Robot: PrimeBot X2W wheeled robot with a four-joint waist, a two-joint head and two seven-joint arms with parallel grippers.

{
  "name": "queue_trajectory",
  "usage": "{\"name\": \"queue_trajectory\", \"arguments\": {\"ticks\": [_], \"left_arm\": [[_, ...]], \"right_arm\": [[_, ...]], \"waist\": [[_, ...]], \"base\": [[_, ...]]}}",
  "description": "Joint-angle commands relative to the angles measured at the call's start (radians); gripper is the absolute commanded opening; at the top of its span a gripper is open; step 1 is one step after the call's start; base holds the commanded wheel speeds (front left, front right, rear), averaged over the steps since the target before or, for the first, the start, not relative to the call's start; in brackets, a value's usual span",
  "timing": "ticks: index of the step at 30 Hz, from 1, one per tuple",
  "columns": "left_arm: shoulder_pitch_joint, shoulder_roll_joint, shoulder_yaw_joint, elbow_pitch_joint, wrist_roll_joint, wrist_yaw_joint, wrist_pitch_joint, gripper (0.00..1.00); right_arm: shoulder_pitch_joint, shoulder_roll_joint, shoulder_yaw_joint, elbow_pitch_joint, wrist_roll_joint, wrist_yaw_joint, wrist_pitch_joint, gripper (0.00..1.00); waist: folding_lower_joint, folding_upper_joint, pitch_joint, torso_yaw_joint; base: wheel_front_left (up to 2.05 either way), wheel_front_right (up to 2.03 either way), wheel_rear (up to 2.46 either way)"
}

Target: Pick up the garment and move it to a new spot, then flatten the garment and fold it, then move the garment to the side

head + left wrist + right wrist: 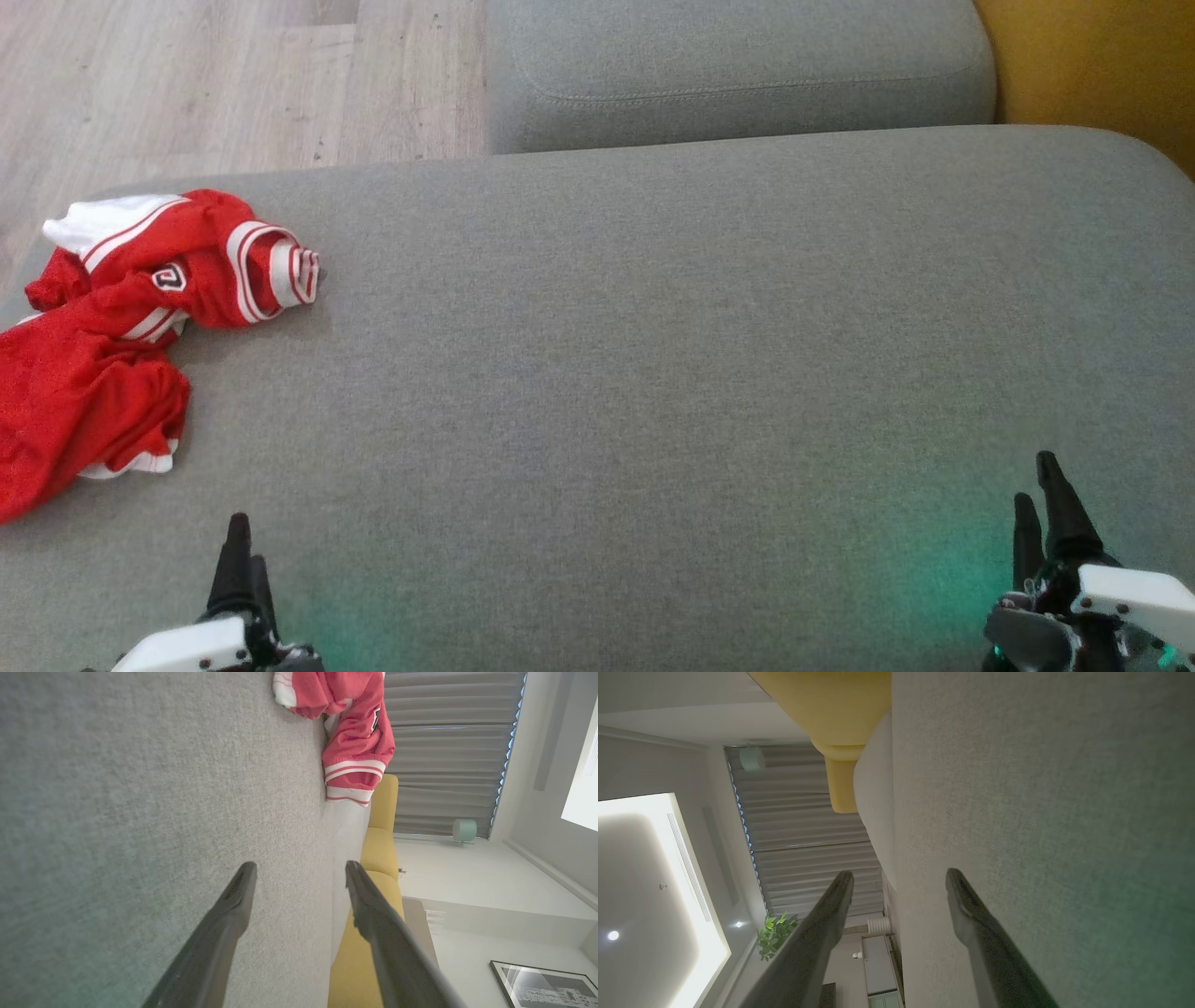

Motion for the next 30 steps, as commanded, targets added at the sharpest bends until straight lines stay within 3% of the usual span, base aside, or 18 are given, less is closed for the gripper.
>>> {"name": "queue_trajectory", "arguments": {"ticks": [1,13,30], "left_arm": [[-0.043,0.002,-0.006,-0.036,0.003,0.001,-0.005,1.00],[-0.019,0.003,-0.033,-0.079,0.063,0.016,-0.043,1.00],[0.000,0.003,-0.075,-0.152,0.291,0.049,-0.093,1.00]], "right_arm": [[-0.044,-0.003,0.007,-0.036,-0.005,0.000,-0.007,1.00],[-0.027,-0.004,0.023,-0.059,-0.091,0.001,-0.045,1.00],[-0.002,-0.005,0.069,-0.148,-0.378,0.002,-0.096,1.00]], "waist": [[0.0001,-0.0001,0.000,0.000],[0.0001,-0.0001,-0.010,0.002],[0.0001,-0.0001,-0.024,0.008]], "base": [[0.00,0.00,0.00],[0.00,0.00,0.00],[0.00,0.00,0.00]]}}
